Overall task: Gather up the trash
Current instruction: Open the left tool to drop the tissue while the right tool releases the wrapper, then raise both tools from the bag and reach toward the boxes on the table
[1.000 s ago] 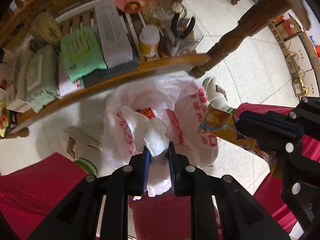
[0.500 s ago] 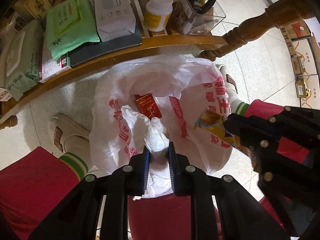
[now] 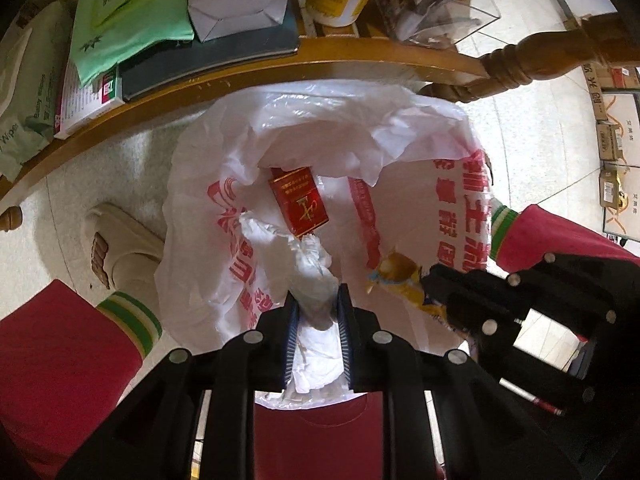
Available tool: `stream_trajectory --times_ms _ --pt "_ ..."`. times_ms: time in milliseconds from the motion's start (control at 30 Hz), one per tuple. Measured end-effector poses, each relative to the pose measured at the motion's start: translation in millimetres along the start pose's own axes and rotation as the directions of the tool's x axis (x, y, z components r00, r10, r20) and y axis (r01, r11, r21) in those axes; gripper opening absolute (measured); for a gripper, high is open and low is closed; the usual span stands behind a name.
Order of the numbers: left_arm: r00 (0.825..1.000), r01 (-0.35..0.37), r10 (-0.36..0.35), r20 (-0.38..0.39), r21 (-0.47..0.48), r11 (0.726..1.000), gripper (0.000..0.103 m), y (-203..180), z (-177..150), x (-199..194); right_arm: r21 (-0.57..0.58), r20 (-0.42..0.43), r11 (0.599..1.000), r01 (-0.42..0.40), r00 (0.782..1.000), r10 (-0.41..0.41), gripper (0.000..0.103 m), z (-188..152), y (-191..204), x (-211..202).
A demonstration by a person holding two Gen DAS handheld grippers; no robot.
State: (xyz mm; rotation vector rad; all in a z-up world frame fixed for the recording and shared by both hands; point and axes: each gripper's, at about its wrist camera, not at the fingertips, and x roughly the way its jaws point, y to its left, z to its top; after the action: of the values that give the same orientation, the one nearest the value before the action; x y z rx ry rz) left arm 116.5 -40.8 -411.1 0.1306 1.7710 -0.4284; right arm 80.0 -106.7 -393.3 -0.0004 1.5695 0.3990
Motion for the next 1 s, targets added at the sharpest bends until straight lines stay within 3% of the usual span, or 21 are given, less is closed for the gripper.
stream_trajectory --times_ms 100,167,400,467,500,800,1000 --pt "1.000 -0.004 0.004 -0.019 -0.006 1.000 0.029 2 0 3 -0.004 -0.008 1.000 -0.021 1.000 0.021 0.012 0 1 3" --pt "1.000 -0.005 0.005 -0.030 -0.009 1.000 0.037 2 0 5 -0.006 -0.003 1.000 0.006 1.000 -0.006 0.025 1 2 3" --pt "1.000 0.000 -0.001 -0.022 -0.064 0.998 0.061 12 -2 2 0.005 0.002 1.000 0.015 1.000 -0.015 0.028 -2 -3 1" --pt "1.000 0.008 -0.009 -0.007 -0.065 0.998 0.065 12 -2 -2 0.003 0.013 1.000 0.015 1.000 -0.015 0.044 -3 -2 -2" --pt "1.000 0.005 -0.005 0.001 -0.060 0.998 0.067 11 -2 -4 -0.002 0.023 1.000 0.017 1.000 -0.017 0.046 -3 -1 -5" --pt "0.996 -0.054 0.056 0.063 -0.024 0.998 0.073 0 -15 -29 -0.024 0.062 0.999 0.028 0.998 -0.026 0.049 -14 10 -28" --pt "0.985 -0.129 0.129 0.115 -0.005 0.992 0.073 -4 -34 -62 -0.006 0.134 0.999 0.048 0.990 -0.047 0.067 -33 17 -67"
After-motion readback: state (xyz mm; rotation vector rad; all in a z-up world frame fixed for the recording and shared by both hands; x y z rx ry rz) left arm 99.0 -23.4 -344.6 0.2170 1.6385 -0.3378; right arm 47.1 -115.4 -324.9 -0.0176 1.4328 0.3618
